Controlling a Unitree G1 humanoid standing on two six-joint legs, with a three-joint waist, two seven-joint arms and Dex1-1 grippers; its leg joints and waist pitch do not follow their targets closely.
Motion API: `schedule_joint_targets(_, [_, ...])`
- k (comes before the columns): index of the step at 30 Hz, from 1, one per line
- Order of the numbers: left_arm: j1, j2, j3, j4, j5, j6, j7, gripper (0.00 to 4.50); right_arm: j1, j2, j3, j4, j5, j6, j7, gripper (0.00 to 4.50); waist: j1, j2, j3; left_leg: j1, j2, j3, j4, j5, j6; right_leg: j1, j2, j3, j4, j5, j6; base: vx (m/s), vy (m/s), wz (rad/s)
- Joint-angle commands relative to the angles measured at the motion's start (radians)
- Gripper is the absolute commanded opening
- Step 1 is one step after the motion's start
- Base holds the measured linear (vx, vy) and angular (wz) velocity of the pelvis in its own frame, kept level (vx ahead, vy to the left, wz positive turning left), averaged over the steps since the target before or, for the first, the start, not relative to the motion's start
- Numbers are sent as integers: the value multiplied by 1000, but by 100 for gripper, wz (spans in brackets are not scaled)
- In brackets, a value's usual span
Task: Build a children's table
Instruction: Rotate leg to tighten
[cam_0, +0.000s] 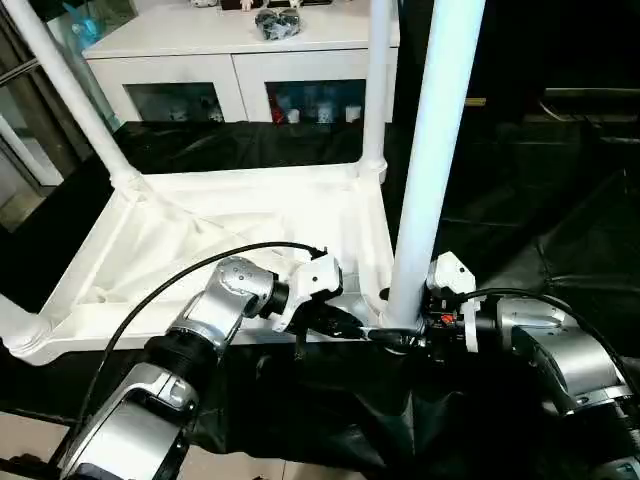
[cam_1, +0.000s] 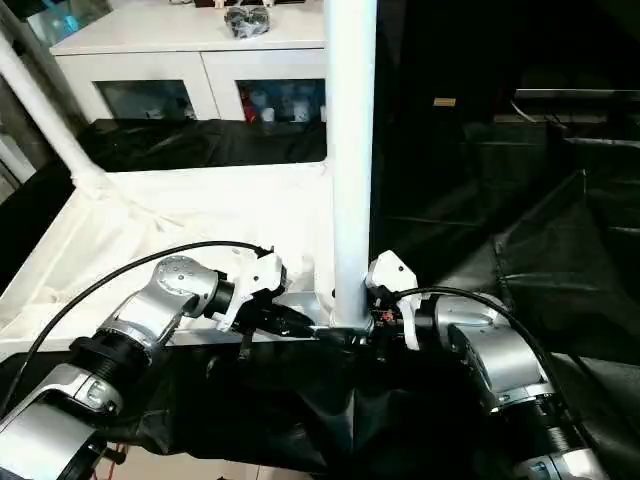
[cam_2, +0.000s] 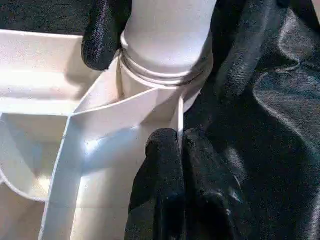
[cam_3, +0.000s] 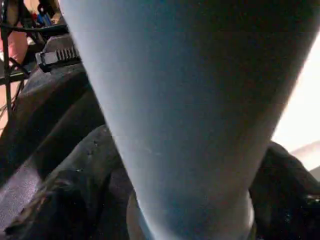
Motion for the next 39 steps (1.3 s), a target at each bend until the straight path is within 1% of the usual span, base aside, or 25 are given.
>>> schedule_joint_targets(1, [1,-3,-22,-16,1,-8,-12,0,-3,16,39,-5,-13,14,3,346,-1,-20,-53,7,1,12,-56,-225,79,51,-11,-3,-59,-145,-257,0,0,0])
schedule_joint_targets(3, [2,-3,-20,-16,1,-5,-10,0,0,20,40,-3,-16,14,-3,320,0,-20,-54,7,1,12,-56,-217,79,51,-11,-2,-58,-135,-257,0,0,0])
schedule_joint_targets(4, [1,-3,-19,-15,2,-5,-8,0,3,24,42,-2,-20,13,-11,320,-1,-15,-54,6,1,12,-56,-217,79,51,-12,-3,-57,-133,-258,0,0,0])
schedule_joint_targets(6, [-2,-5,-12,-6,2,-4,4,0,11,44,37,9,-36,6,-58,299,-5,-14,-53,5,0,11,-57,-222,73,51,-11,-3,-58,-135,-255,0,0,0])
schedule_joint_targets(9, [-8,-14,-1,8,3,2,35,0,12,69,26,31,-48,3,-120,269,-9,-15,-51,7,-1,12,-60,-249,65,50,-10,-3,-62,-166,-250,0,0,0])
schedule_joint_targets(10, [-11,-19,5,14,5,4,54,0,10,81,21,43,-55,3,-150,269,-12,-12,-49,8,-2,12,-61,-269,57,47,-10,-3,-65,-196,-245,0,0,0])
schedule_joint_targets(11, [-17,-30,15,26,7,10,89,0,7,105,8,68,-70,-10,-209,269,-13,-13,-48,8,-2,11,-63,-280,52,47,-11,-4,-67,-216,-241,0,0,0])
schedule_joint_targets(13, [-40,-61,37,63,19,22,187,0,-8,171,-31,136,-93,-14,-362,260,-23,-17,-44,7,-6,9,-67,-313,30,45,-12,-4,-73,-300,-212,0,0,0])
schedule_joint_targets(14, [-48,-70,41,74,24,29,215,0,-10,185,-38,148,-97,-14,-390,259,-27,-15,-42,10,-8,7,-70,-340,17,40,-12,-5,-79,-366,-191,0,0,0])
schedule_joint_targets(16, [-64,-90,49,95,33,50,272,0,-18,222,-56,175,-94,-1,-450,258,-33,-17,-42,13,-8,6,-71,-360,8,37,-11,-5,-82,-397,-177,0,0,0])
schedule_joint_targets(19, [-100,-145,76,138,40,94,410,0,-47,295,-82,232,-102,22,-573,257,-48,-10,-40,11,-11,5,-72,-389,6,33,-9,-6,-87,-420,-164,0,0,0])
schedule_joint_targets(21, [-119,-190,97,161,35,120,502,0,-81,352,-105,288,-110,42,-690,257,-55,-11,-39,12,-14,2,-73,-403,4,30,-9,-9,-92,-445,-154,0,0,0])
schedule_joint_targets(22, [-119,-190,97,161,35,120,502,0,-81,352,-105,288,-110,42,-690,257,-55,-11,-39,12,-14,2,-73,-403,4,30,-9,-9,-92,-445,-154,0,0,0])
schedule_joint_targets(23, [-121,-216,99,165,37,119,525,0,-99,380,-100,311,-118,18,-709,292,-57,-11,-40,12,-14,1,-73,-406,6,32,-9,-10,-93,-453,-151,0,0,0])
schedule_joint_targets(24, [-121,-216,99,165,37,119,525,0,-99,380,-100,311,-118,18,-709,292,-60,-11,-40,9,-14,1,-73,-405,10,32,-10,-10,-95,-447,-150,0,0,0])
schedule_joint_targets(25, [-118,-225,89,168,45,100,519,0,-104,396,-96,311,-116,-11,-695,312,-62,-12,-41,8,-14,1,-73,-405,17,33,-10,-10,-96,-440,-149,0,0,0])
schedule_joint_targets(28, [-107,-216,76,161,52,77,495,0,-101,399,-107,293,-95,-1,-676,347,-62,-12,-44,4,-12,1,-73,-385,31,35,-10,-9,-92,-393,-160,0,0,0])
schedule_joint_targets(29, [-102,-211,74,159,54,73,491,0,-98,393,-108,284,-92,-5,-661,347,-62,-12,-44,4,-11,1,-73,-381,33,35,-9,-8,-91,-379,-165,0,0,0])
schedule_joint_targets(30, [-99,-202,72,161,60,64,487,0,-94,380,-110,272,-90,-10,-643,369,-62,-10,-45,2,-10,0,-73,-373,35,38,-10,-9,-88,-351,-174,0,0,0])
schedule_joint_targets(33, [-98,-185,69,170,67,54,485,0,-78,340,-113,219,-78,-16,-592,388,-60,-12,-46,3,-8,2,-71,-365,40,41,-10,-8,-84,-306,-188,0,0,0])
schedule_joint_targets(34, [-98,-182,69,172,68,52,486,0,-73,330,-114,204,-74,-11,-582,399,-58,-15,-47,2,-8,3,-71,-354,45,43,-10,-7,-83,-291,-194,0,0,0])
schedule_joint_targets(36, [-100,-172,72,181,73,48,489,0,-46,275,-116,135,-58,-1,-531,412,-53,-14,-48,2,-7,4,-68,-328,53,44,-10,-7,-81,-260,-200,0,0,0])
schedule_joint_targets(37, [-100,-166,71,183,77,43,489,0,-25,238,-114,91,-44,12,-489,426,-49,-21,-49,4,-6,8,-65,-315,62,45,-9,-6,-82,-239,-203,0,0,0])
schedule_joint_targets(38, [-100,-166,71,183,77,43,489,0,-25,238,-114,91,-44,12,-489,426,-45,-18,-50,4,-6,7,-64,-303,67,46,-11,-5,-79,-228,-205,0,0,0])
schedule_joint_targets(39, [-100,-161,71,186,81,38,488,0,-2,201,-114,48,-32,20,-447,436,-41,-18,-51,1,-5,8,-63,-281,73,49,-12,-6,-77,-209,-207,0,0,0])
